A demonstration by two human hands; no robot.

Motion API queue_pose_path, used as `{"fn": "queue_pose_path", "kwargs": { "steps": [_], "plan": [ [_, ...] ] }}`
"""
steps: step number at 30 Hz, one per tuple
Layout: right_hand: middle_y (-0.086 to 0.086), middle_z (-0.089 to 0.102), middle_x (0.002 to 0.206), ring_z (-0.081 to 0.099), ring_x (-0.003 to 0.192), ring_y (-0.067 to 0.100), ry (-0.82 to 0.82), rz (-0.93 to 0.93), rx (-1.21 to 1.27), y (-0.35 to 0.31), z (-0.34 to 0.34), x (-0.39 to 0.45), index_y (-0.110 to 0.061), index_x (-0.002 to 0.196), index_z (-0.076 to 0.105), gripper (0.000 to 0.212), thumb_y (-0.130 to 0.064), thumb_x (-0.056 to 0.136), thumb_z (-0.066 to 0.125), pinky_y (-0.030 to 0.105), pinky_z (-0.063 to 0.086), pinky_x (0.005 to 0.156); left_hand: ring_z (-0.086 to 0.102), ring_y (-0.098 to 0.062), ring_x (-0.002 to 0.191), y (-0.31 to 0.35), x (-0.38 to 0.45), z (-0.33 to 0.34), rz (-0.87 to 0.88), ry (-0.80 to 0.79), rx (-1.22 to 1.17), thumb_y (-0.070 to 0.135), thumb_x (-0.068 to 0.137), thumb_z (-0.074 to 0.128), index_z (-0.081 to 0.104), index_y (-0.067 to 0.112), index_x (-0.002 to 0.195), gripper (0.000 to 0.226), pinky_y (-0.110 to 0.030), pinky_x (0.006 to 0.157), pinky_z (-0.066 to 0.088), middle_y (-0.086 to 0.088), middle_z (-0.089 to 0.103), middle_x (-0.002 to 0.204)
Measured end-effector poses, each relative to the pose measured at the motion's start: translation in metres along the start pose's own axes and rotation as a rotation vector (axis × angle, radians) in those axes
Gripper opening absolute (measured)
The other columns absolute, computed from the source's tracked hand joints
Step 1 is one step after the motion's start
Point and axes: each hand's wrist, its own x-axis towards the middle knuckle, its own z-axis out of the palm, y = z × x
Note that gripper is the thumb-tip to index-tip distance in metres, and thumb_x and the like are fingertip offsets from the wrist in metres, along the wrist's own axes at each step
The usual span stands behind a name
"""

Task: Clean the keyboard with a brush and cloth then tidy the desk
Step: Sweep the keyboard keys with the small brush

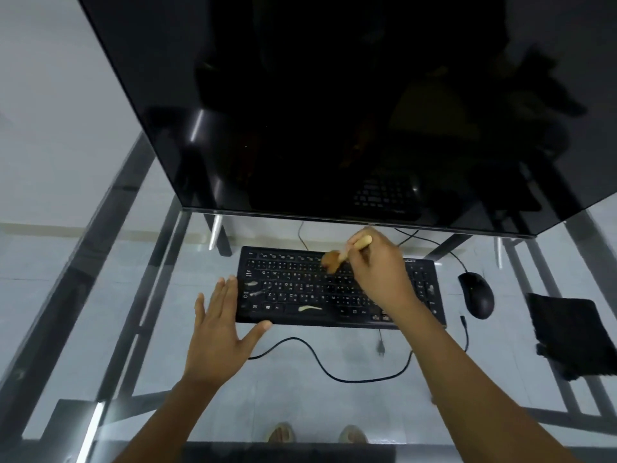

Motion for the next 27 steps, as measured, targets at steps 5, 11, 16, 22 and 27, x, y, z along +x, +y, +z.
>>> {"fn": "queue_pose_path", "kwargs": {
  "steps": [5, 11, 16, 22, 27],
  "plan": [
    [-0.009, 0.069, 0.066, 0.07, 0.069, 0.017, -0.155, 0.054, 0.023, 0.004, -0.015, -0.002, -0.014, 0.089, 0.061, 0.01, -0.007, 0.094, 0.055, 0.035, 0.059, 0.064, 0.0, -0.012, 0.147, 0.042, 0.01, -0.006, 0.168, -0.053, -0.065, 0.064, 0.088, 0.043, 0.005, 0.015, 0.152, 0.089, -0.038, 0.12, 0.001, 0.002, 0.008, 0.16],
    [-0.004, 0.071, 0.079, 0.067, 0.067, 0.01, 0.007, 0.037, 0.034, 0.01, -0.025, -0.006, -0.014, 0.087, 0.061, 0.012, -0.007, 0.094, 0.055, 0.022, 0.054, 0.058, -0.007, -0.006, 0.146, 0.078, 0.019, 0.014, 0.29, -0.209, -0.093, 0.063, 0.091, 0.039, 0.005, 0.016, 0.152, 0.084, -0.029, 0.118, 0.0, 0.006, 0.001, 0.16],
    [-0.004, 0.068, 0.08, 0.06, 0.062, 0.004, 0.039, 0.031, -0.078, 0.026, -0.035, -0.019, -0.016, 0.087, 0.062, 0.01, -0.014, 0.095, 0.057, 0.014, 0.044, 0.057, -0.027, -0.005, 0.14, 0.085, 0.03, 0.021, 0.287, -0.309, 0.073, 0.074, 0.087, 0.028, -0.005, 0.016, 0.151, 0.093, -0.034, 0.117, -0.013, 0.005, -0.013, 0.158],
    [-0.006, 0.067, 0.071, 0.063, 0.057, 0.006, -0.144, 0.08, -0.065, 0.031, -0.036, -0.034, -0.019, 0.086, 0.063, 0.012, -0.017, 0.096, 0.056, 0.021, 0.049, 0.051, -0.026, -0.011, 0.142, 0.091, 0.047, 0.027, 0.26, -0.354, 0.15, 0.082, 0.075, 0.004, -0.001, 0.014, 0.151, 0.102, -0.038, 0.116, -0.012, 0.001, -0.013, 0.159],
    [-0.008, 0.068, 0.074, 0.065, 0.065, 0.003, 0.03, 0.122, 0.107, 0.037, -0.046, -0.026, -0.017, 0.087, 0.064, 0.007, -0.013, 0.092, 0.06, 0.016, 0.052, 0.06, -0.024, -0.014, 0.142, 0.098, 0.05, 0.031, 0.236, -0.382, 0.174, 0.08, 0.073, 0.0, -0.003, 0.014, 0.151, 0.102, -0.038, 0.115, -0.013, 0.0, -0.015, 0.158]
  ]
}}
